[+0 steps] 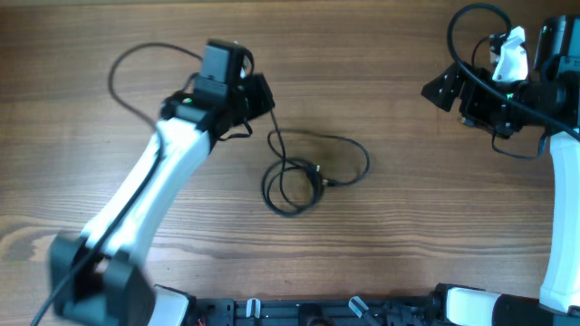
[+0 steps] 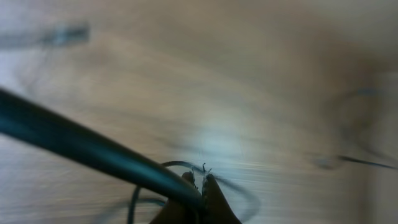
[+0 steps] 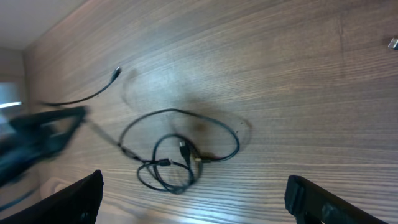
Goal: Untangle cables
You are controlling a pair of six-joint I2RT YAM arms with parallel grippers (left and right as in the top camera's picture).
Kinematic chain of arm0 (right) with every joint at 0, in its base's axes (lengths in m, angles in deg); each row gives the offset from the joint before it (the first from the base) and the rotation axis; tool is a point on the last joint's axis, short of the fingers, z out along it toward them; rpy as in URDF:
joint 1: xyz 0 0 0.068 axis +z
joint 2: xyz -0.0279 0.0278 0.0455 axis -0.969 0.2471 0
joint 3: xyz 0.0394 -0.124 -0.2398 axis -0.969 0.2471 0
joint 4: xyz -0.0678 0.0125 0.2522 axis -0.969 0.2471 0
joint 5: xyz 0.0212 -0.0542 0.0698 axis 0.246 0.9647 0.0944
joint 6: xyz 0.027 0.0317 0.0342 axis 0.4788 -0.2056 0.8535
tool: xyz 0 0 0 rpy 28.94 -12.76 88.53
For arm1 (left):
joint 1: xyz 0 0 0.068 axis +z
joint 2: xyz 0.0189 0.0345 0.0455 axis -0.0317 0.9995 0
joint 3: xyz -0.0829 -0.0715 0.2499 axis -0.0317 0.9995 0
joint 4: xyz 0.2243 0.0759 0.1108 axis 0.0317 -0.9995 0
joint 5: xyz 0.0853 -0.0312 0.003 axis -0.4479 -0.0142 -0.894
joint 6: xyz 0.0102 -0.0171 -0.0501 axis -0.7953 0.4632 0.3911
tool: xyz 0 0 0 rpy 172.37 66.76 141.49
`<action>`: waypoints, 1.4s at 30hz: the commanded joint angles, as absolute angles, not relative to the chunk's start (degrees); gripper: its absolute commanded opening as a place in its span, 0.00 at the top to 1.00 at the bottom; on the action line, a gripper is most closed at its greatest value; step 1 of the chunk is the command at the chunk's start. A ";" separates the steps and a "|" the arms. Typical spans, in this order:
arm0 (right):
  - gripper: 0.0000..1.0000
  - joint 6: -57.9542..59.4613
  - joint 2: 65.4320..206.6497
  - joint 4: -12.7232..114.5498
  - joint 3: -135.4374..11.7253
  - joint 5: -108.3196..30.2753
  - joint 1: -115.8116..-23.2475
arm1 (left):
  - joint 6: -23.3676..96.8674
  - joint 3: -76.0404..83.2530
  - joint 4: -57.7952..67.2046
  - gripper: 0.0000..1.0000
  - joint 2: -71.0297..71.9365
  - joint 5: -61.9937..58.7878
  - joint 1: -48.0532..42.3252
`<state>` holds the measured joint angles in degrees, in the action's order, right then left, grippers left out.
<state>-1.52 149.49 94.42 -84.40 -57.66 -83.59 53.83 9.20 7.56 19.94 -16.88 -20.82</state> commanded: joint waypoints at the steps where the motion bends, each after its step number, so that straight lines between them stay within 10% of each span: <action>1: 0.04 -2.66 150.04 94.24 -83.96 -56.47 -83.35 | 53.98 6.32 8.19 0.96 6.67 -9.49 -20.71; 16: 0.07 -1.67 150.56 92.56 -83.94 -63.25 -72.23 | 62.75 6.32 21.87 0.96 -9.04 -7.77 -20.64; 25: 0.11 4.08 154.35 87.05 -83.83 -64.50 -53.02 | 64.24 6.32 8.63 0.96 -5.37 -13.21 -8.80; 42: 0.24 22.28 155.81 38.25 -52.51 -60.41 -38.83 | 70.66 6.32 4.06 0.96 0.75 -4.55 -6.87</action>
